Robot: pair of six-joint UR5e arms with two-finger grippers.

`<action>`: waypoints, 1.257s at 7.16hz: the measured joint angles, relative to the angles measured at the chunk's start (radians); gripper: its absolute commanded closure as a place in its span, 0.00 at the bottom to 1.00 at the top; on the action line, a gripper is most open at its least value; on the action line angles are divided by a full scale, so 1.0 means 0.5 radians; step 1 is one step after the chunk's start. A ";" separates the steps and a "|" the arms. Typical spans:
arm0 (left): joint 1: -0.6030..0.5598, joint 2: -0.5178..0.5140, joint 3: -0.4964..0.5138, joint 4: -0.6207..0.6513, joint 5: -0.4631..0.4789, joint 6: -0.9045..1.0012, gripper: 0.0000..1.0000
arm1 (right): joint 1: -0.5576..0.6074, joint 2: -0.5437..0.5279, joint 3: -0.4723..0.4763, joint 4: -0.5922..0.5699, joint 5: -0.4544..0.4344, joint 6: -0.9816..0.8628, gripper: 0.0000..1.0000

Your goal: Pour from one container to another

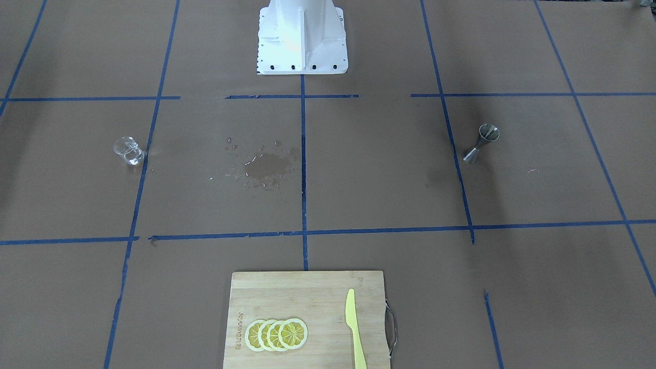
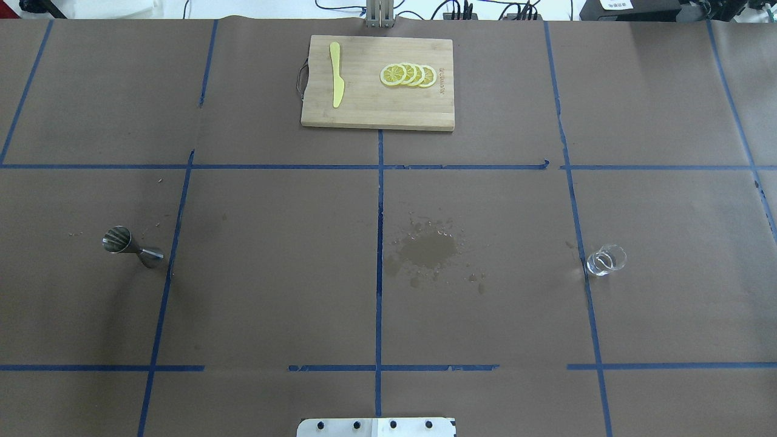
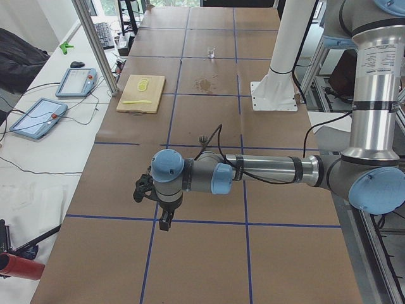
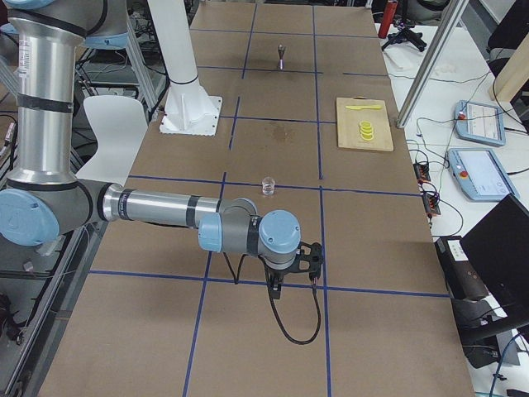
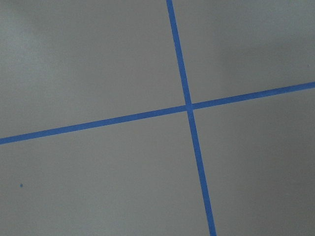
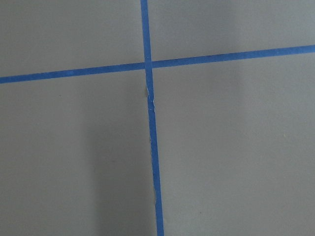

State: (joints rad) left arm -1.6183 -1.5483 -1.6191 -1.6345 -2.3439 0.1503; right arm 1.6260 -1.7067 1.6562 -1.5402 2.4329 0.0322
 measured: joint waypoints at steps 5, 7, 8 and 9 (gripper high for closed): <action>0.026 -0.106 -0.269 -0.029 -0.004 -0.010 0.00 | 0.000 0.007 0.048 0.003 0.012 0.002 0.00; 0.155 -0.167 -0.334 -0.150 -0.047 -0.144 0.00 | -0.004 0.019 0.124 -0.004 0.010 0.001 0.00; 0.241 -0.209 -0.349 -0.183 -0.066 -0.219 0.00 | -0.007 0.035 0.141 -0.008 0.009 0.000 0.00; 0.319 -0.279 -0.329 -0.196 -0.086 -0.274 0.00 | -0.009 0.038 0.147 -0.012 0.028 -0.002 0.00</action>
State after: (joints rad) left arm -1.4586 -1.6878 -1.7837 -1.7323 -2.3870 0.0131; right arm 1.6215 -1.6879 1.7297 -1.5462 2.4471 0.0313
